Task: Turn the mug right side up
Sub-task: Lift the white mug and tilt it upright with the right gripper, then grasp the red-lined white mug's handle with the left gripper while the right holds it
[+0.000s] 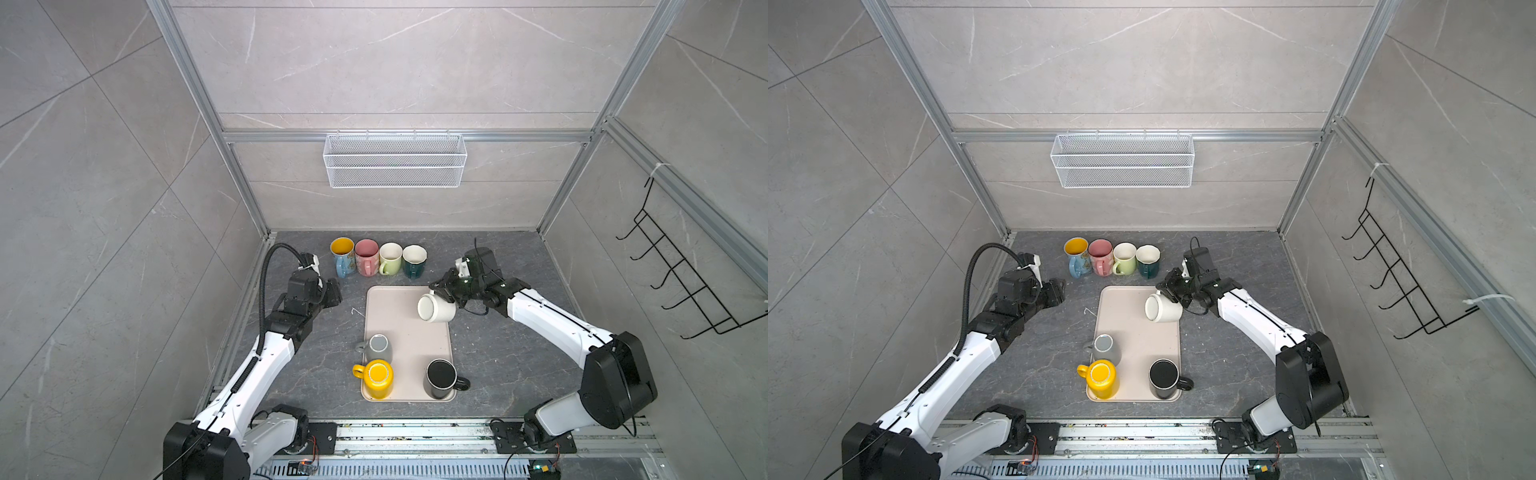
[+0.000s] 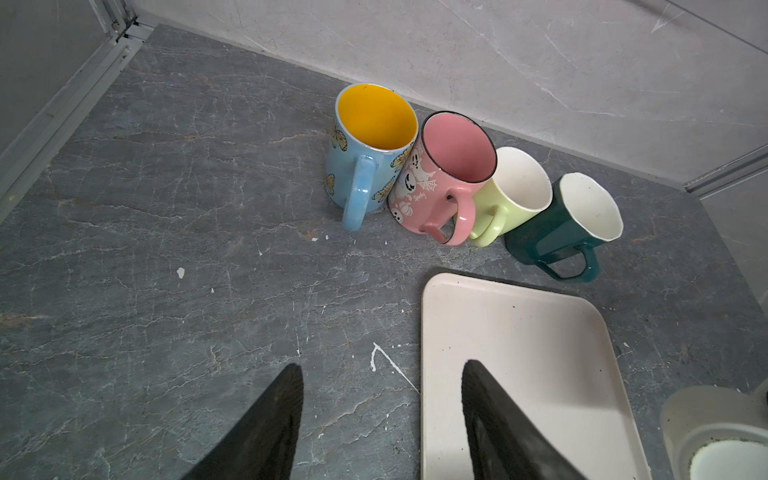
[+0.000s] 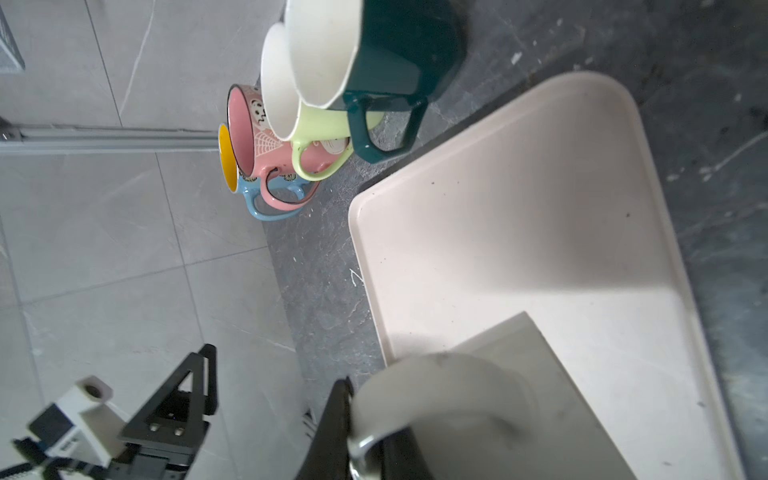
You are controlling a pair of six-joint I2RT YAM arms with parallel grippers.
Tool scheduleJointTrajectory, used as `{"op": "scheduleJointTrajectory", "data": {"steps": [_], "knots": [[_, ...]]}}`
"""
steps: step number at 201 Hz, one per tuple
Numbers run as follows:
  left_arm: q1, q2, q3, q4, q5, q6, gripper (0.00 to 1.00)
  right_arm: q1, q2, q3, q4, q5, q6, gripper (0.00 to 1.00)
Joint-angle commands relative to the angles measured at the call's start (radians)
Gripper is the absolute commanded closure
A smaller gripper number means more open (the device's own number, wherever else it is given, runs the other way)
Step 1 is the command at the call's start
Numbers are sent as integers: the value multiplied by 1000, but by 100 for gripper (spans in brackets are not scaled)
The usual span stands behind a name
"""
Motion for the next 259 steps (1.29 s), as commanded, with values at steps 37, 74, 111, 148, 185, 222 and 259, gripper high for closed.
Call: {"op": "scheduleJointTrajectory", "data": {"steps": [37,74,111,148,185,222,259], "knots": [[-3,25,120,64,131,28,41,177,-63,172,-134,266,-473,100],[-3,47,171,67,230,30,42,284,-98,159,-120,452,-677,100],[-3,51,231,66,370,74,43,400,-142,117,-42,622,-926,100],[-3,64,337,-19,443,145,42,523,-159,82,59,795,-1179,100],[-3,68,384,-24,487,183,41,630,-129,18,219,1024,-1451,100],[-3,105,446,-64,582,207,41,667,-78,-45,405,1167,-1679,100],[-3,118,474,-82,733,257,41,674,-35,-101,633,1225,-1890,100]]}}
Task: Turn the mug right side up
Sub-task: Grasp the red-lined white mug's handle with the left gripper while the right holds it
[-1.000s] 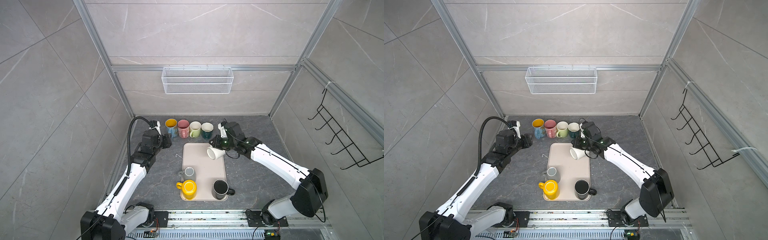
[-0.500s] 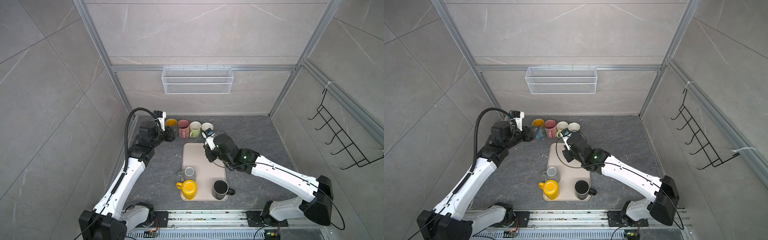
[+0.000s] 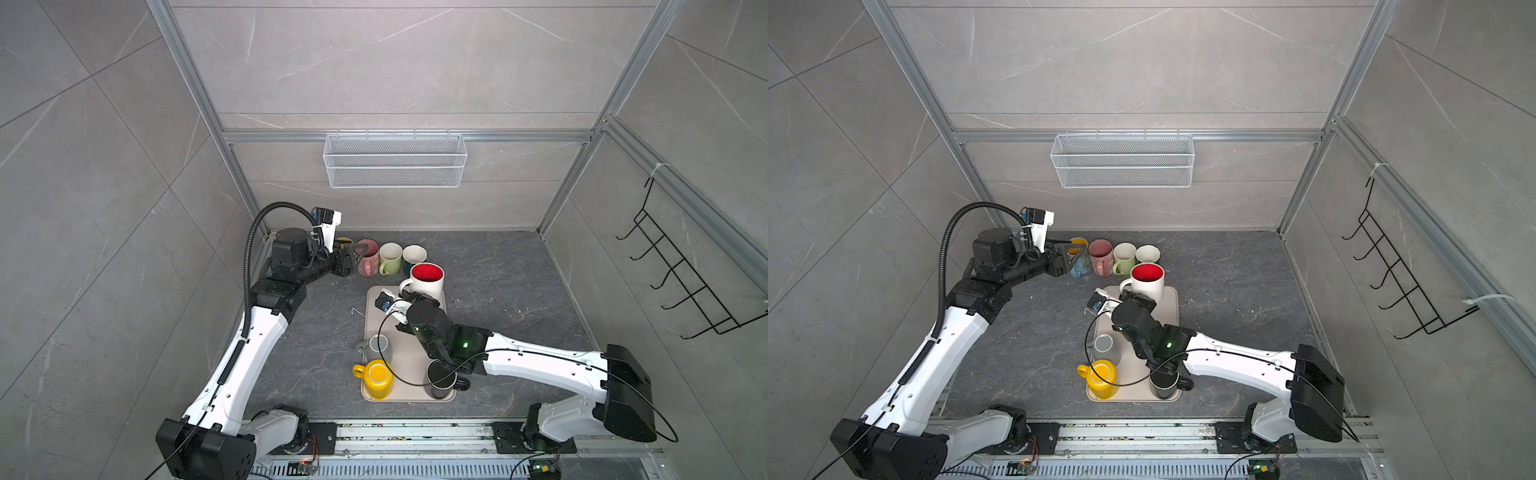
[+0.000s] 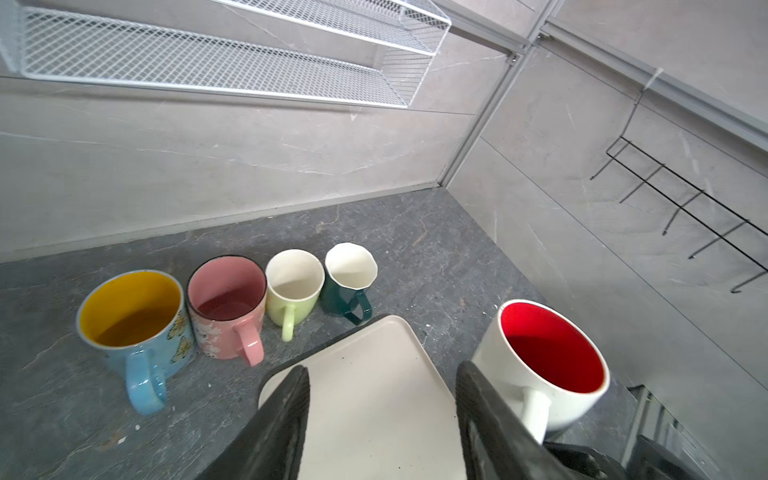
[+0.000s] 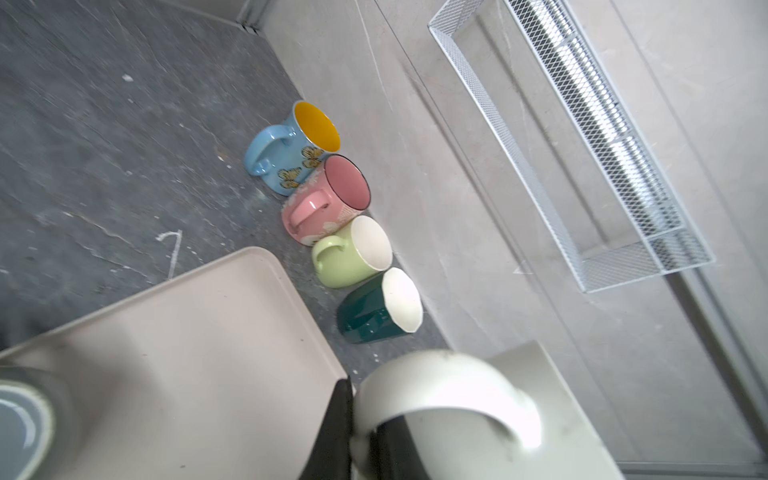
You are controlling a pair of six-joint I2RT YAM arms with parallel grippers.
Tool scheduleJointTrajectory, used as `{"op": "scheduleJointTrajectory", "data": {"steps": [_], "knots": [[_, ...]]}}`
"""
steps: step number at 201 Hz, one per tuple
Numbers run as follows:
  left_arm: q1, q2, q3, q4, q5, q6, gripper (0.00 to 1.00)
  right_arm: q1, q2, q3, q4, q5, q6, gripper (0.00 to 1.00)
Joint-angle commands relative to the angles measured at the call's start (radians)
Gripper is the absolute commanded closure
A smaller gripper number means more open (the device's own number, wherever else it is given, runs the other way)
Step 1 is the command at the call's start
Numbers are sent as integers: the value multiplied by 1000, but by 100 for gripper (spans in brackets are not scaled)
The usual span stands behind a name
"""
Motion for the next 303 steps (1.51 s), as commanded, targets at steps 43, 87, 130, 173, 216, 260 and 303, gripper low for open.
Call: {"op": "scheduleJointTrajectory", "data": {"steps": [43,87,130,173,216,260,303], "knots": [[-2,40,112,-130,231,122,41,21,63,-74,558,109,-453,100],[-14,60,125,-236,298,208,41,22,102,-68,636,71,-511,100],[-53,64,140,-324,312,296,41,23,145,-46,672,47,-535,100],[-93,104,162,-396,306,340,41,25,177,-28,700,45,-538,100],[-126,168,209,-465,215,350,41,30,161,-33,710,43,-526,100],[-144,187,215,-484,179,358,41,32,140,-44,704,41,-503,100],[-156,210,218,-492,172,361,43,37,143,-43,707,36,-499,100]]}}
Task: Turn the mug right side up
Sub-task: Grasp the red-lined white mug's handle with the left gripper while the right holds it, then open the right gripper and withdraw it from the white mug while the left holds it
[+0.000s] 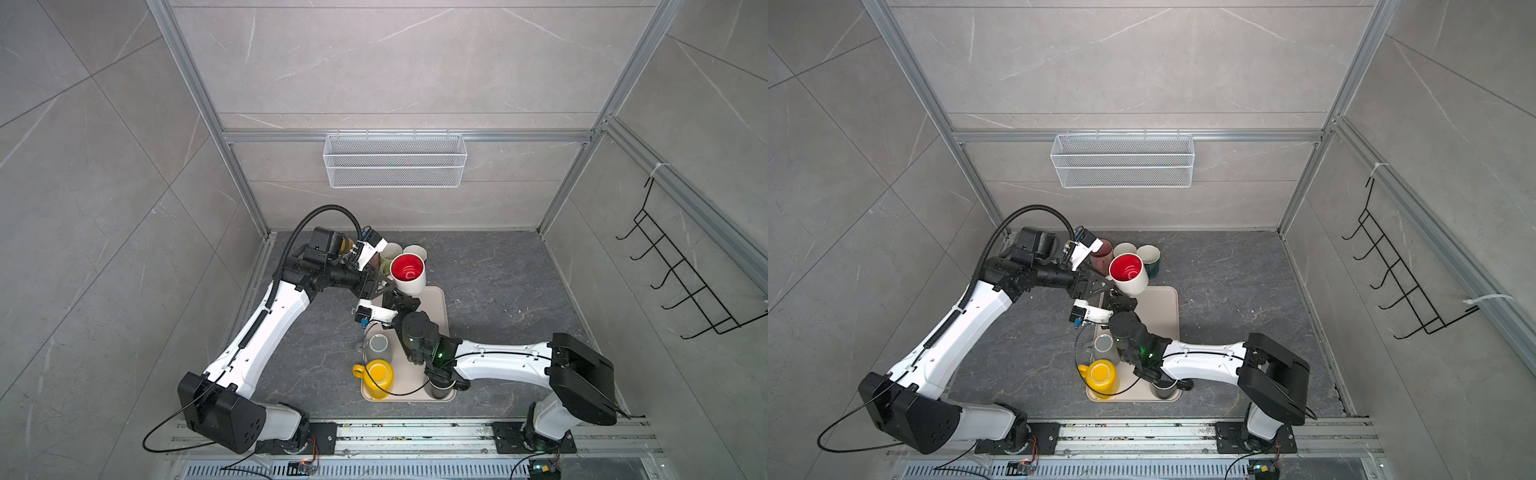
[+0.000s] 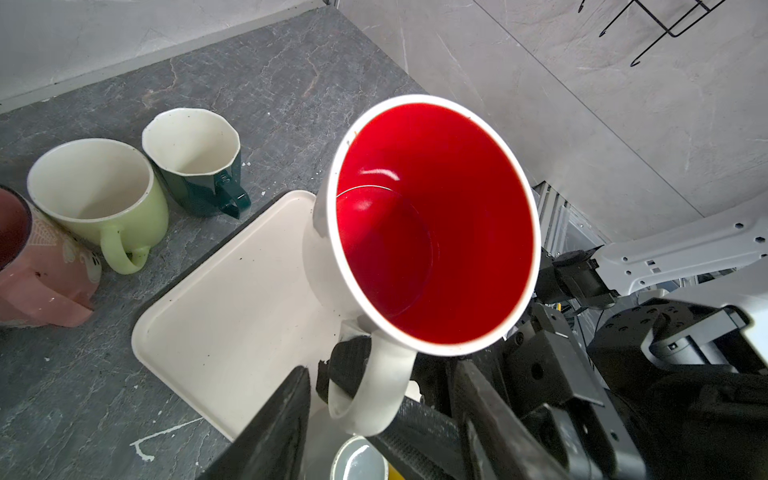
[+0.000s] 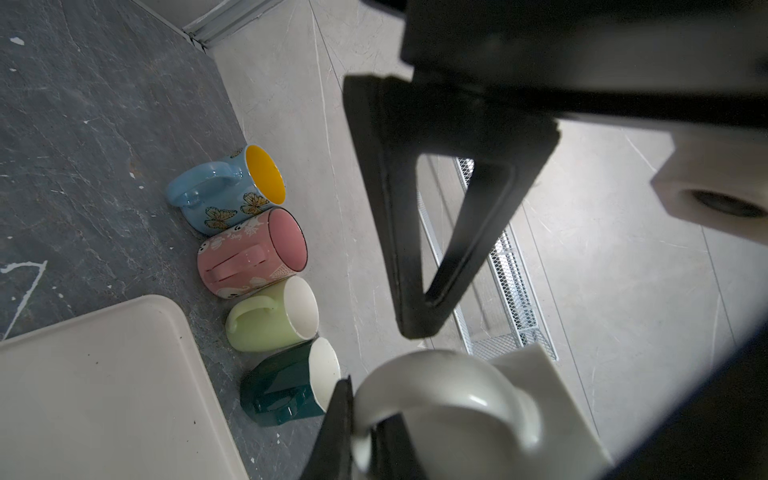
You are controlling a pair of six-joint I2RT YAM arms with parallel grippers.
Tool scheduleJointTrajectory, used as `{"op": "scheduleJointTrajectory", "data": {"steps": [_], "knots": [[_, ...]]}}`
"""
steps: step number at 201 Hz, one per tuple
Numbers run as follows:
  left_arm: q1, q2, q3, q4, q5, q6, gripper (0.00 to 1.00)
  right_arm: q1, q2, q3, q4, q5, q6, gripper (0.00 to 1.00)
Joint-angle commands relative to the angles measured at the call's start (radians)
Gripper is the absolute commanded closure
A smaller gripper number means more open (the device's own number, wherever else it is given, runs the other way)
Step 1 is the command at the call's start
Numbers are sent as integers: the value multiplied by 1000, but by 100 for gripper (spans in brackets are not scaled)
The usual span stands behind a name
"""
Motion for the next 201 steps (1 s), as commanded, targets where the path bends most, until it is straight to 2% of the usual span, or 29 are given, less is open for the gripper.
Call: {"op": "scheduleJointTrajectory", "data": {"steps": [1,72,167,201], "knots": [[-7,13,39,-24,-11,26,43,12,-46,33,80,-6,11,100],[-10,44,46,-34,-60,23,51,19,-45,40,85,-10,5,100],[-23,67,46,-18,-36,10,61,28,-40,51,77,-14,4,100],[-25,70,45,-13,-20,9,70,29,-40,51,72,-13,8,100]]}}
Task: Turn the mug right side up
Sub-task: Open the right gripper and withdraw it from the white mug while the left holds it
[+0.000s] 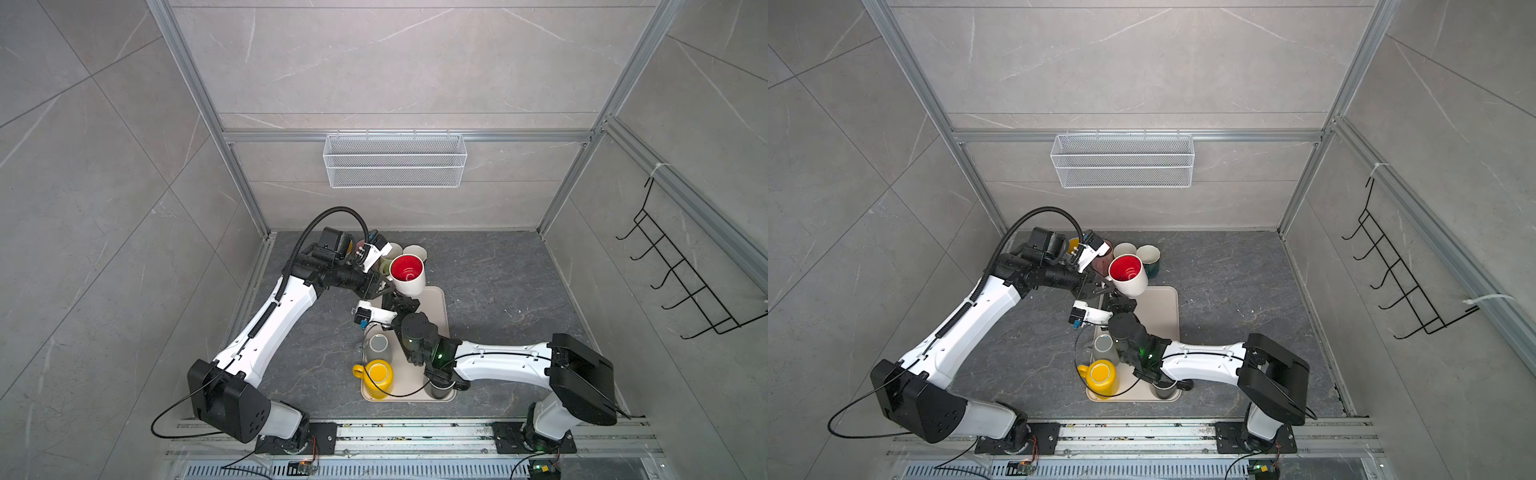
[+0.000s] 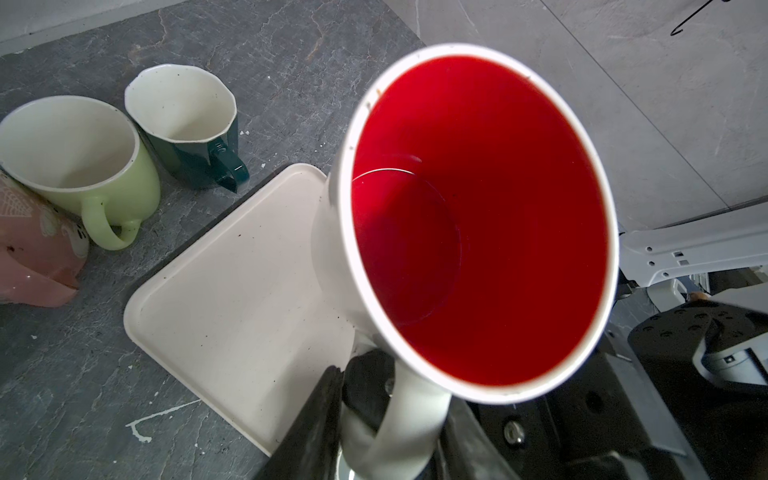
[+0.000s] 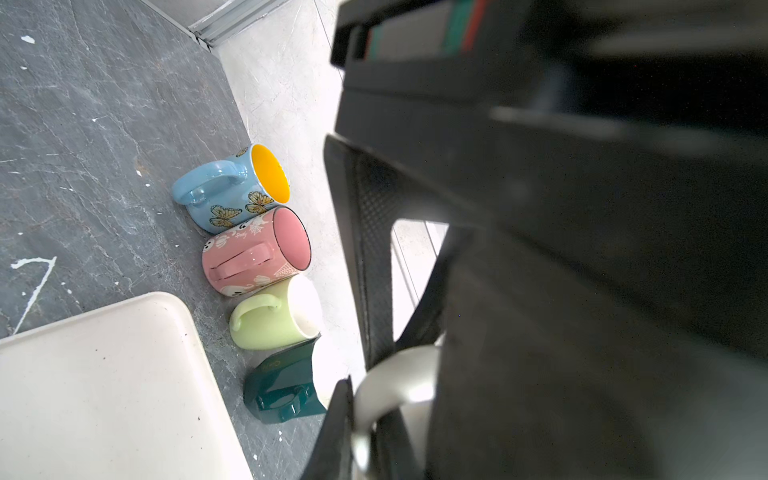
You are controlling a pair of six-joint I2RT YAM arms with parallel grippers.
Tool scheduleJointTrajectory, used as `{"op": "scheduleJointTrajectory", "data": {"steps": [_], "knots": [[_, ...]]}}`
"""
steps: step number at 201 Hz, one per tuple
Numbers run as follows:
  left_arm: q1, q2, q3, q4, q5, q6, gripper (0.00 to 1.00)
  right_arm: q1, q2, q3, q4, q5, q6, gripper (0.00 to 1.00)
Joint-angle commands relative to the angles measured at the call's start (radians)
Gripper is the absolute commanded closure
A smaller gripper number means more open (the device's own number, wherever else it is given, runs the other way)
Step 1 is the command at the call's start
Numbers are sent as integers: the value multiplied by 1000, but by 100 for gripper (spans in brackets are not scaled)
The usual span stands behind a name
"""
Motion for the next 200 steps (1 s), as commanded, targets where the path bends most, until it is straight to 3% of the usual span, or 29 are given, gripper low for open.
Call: {"op": "scheduleJointTrajectory", "data": {"steps": [1,48,130,169,200], "knots": [[-6,16,27,25,23,2,71,22,-40,51,83,-15,8,100],[-7,16,13,49,47,-9,100,24,-39,52,69,-13,16,100],[-7,-19,-24,132,-67,-67,100,24,-33,49,60,45,15,100],[-7,-41,-52,167,-100,-79,100,24,-39,38,58,73,13,89],[-7,-40,-55,171,-123,-82,100,24,-46,28,58,95,17,74]]}}
